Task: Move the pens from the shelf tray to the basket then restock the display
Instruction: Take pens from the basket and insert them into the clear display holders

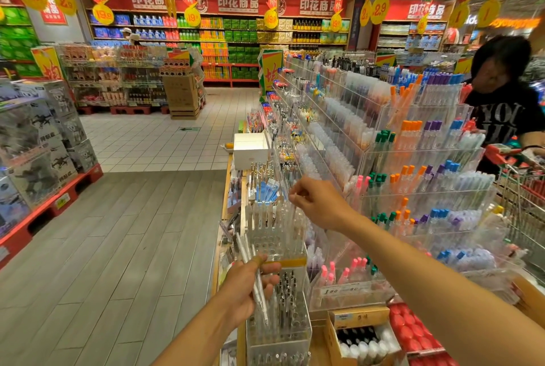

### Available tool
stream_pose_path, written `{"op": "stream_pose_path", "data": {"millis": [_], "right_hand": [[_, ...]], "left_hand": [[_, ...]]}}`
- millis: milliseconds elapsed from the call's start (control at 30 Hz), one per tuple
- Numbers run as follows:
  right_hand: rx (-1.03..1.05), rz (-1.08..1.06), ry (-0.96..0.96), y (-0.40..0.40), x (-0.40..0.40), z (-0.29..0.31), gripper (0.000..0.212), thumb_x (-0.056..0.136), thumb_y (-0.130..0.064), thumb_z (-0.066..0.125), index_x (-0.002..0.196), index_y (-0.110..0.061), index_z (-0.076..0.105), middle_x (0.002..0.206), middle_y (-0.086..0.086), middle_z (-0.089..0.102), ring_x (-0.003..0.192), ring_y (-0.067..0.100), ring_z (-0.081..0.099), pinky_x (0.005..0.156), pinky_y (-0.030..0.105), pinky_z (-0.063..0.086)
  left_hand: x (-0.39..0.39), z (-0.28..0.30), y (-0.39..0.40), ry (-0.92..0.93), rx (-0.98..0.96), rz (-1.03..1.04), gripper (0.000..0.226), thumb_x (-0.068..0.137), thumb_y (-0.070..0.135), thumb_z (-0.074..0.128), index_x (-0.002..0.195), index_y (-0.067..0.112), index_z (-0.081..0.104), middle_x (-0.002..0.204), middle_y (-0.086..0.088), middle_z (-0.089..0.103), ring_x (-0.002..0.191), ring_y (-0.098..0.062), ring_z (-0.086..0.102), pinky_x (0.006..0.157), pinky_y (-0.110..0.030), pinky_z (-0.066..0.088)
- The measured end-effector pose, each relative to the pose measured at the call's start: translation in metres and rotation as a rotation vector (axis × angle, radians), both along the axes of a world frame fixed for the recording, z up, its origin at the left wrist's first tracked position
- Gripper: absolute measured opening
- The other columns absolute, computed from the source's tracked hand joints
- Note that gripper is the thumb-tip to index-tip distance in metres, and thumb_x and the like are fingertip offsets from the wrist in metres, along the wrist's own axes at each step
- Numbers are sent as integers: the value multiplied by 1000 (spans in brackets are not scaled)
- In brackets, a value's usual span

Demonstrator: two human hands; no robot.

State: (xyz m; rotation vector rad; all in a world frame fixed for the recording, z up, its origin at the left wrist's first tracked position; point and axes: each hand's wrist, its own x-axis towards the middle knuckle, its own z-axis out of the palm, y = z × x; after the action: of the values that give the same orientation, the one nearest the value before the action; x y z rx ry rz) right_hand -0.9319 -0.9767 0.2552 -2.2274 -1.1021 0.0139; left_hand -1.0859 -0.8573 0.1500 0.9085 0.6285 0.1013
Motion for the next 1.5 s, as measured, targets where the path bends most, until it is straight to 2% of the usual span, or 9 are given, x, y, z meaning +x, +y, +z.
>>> {"op": "stream_pose_path", "data": {"millis": [167, 300, 467, 600, 700, 900, 1200, 1367, 1500], "right_hand": [[-68, 35, -89, 2, -4, -17, 9, 97, -27, 58, 99, -21, 64, 80, -14, 59, 68, -2, 51, 57, 14, 33], [-23, 15, -117, 0, -4, -20, 13, 96, -27, 59, 103, -18, 66, 81, -14, 58, 71, 1, 52, 59, 12, 34], [-13, -7, -142, -1, -4, -17, 13, 97, -27, 59, 102, -17, 65, 80, -14, 58, 70, 0, 50, 59, 12, 32], [-59, 11, -154, 3, -7, -12, 15, 97, -28, 57, 104, -17, 64, 84, -9, 62, 66, -1, 49, 59, 17, 34], [-86, 13, -156, 4, -8, -8, 15, 98, -26, 56, 105, -16, 64, 92, -2, 69, 75, 10, 56, 67, 24, 40], [-119, 42, -192, 3, -7, -4, 15, 98, -22, 55, 107, -13, 63, 97, 2, 69, 79, 13, 54, 70, 25, 40], [-276, 69, -179, 9, -5, -23, 15, 96, -24, 59, 109, -16, 61, 100, 5, 69, 91, 23, 64, 79, 37, 53], [-311, 85, -254, 15, -3, -24, 10, 93, -23, 64, 97, -15, 68, 90, 1, 72, 79, 18, 65, 72, 32, 54], [-316, 94, -274, 15, -2, -22, 10, 90, -21, 67, 96, -15, 73, 92, 0, 71, 82, 16, 64, 69, 28, 51]], "left_hand": [[0, 2, -2, -16, 10, 26, 25, 101, 16, 55, 119, 0, 51, 91, -22, 75, 51, -22, 64, 38, -26, 51], [-3, 2, -3, -17, 12, 23, 26, 100, 14, 55, 121, 1, 49, 95, -24, 74, 53, -23, 66, 39, -27, 52], [-6, 1, -3, -20, 10, 6, 25, 100, 17, 56, 118, 0, 54, 98, -25, 74, 56, -24, 67, 44, -28, 55], [-7, 2, -4, -23, -7, 12, 25, 99, 18, 59, 116, 0, 59, 94, -23, 74, 57, -23, 67, 48, -29, 58], [-7, 5, -5, -28, -12, 14, 24, 98, 17, 61, 114, 0, 62, 90, -21, 74, 56, -23, 67, 48, -30, 58], [-8, 9, -3, -46, -6, 4, 23, 99, 14, 58, 115, -2, 61, 88, -22, 72, 55, -22, 65, 47, -28, 57], [-6, 11, -5, -30, 66, -9, 22, 100, 13, 54, 115, -3, 55, 92, -23, 75, 52, -19, 61, 44, -25, 51], [-5, 12, -4, -38, 86, -21, 24, 99, 16, 57, 114, -2, 58, 91, -20, 75, 55, -17, 62, 46, -23, 52], [-3, 12, -4, -67, 93, -41, 25, 98, 19, 58, 114, 1, 63, 93, -18, 76, 60, -18, 65, 50, -24, 54]]}}
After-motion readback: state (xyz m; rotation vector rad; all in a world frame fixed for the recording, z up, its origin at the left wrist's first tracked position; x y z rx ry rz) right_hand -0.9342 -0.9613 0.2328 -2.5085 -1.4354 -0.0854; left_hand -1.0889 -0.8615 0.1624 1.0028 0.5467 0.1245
